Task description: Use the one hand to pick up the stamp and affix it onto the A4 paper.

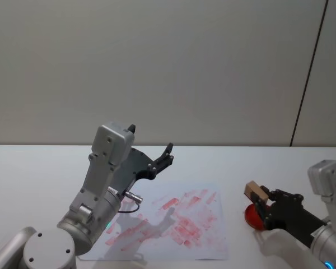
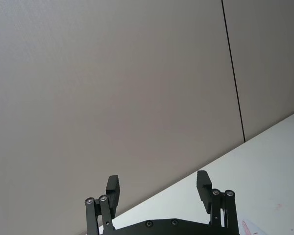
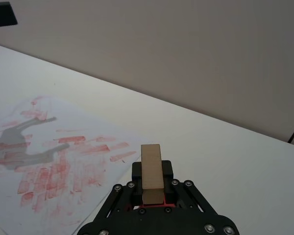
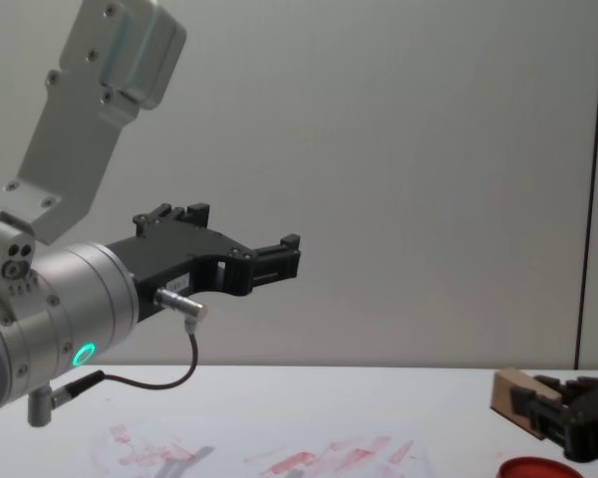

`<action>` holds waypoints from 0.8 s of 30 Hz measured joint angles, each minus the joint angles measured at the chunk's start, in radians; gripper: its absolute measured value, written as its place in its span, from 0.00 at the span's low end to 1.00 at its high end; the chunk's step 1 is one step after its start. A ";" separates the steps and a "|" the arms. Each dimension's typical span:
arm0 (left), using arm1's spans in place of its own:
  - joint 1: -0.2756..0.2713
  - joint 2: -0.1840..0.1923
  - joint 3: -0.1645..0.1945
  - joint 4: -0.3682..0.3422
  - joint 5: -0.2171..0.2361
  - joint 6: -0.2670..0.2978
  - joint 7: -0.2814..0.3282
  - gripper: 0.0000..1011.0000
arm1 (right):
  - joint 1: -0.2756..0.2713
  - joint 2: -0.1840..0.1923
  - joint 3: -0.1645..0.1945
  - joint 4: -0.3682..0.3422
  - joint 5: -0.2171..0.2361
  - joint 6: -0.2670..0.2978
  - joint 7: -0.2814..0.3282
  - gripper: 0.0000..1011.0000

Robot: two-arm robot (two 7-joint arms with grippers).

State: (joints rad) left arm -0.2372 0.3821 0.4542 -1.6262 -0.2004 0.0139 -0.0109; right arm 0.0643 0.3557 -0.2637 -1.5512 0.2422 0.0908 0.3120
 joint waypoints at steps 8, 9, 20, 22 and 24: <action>0.000 0.000 0.000 0.000 0.000 0.000 0.000 0.99 | 0.015 0.001 0.007 0.040 -0.008 0.017 -0.008 0.21; 0.000 0.000 0.000 0.000 0.000 0.000 0.000 0.99 | 0.015 0.001 0.007 0.040 -0.008 0.017 -0.008 0.21; 0.000 0.000 0.000 0.000 0.000 0.000 0.000 0.99 | 0.033 -0.007 0.004 0.085 -0.027 0.033 -0.004 0.21; 0.000 0.000 0.000 0.000 0.000 0.000 0.000 0.99 | 0.035 -0.008 0.002 0.092 -0.030 0.036 -0.002 0.21; 0.000 0.000 0.000 0.000 0.000 0.000 0.000 0.99 | 0.037 -0.009 0.002 0.098 -0.033 0.039 0.000 0.23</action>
State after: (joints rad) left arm -0.2371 0.3821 0.4542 -1.6262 -0.2004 0.0139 -0.0109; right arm 0.1018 0.3464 -0.2621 -1.4531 0.2092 0.1293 0.3119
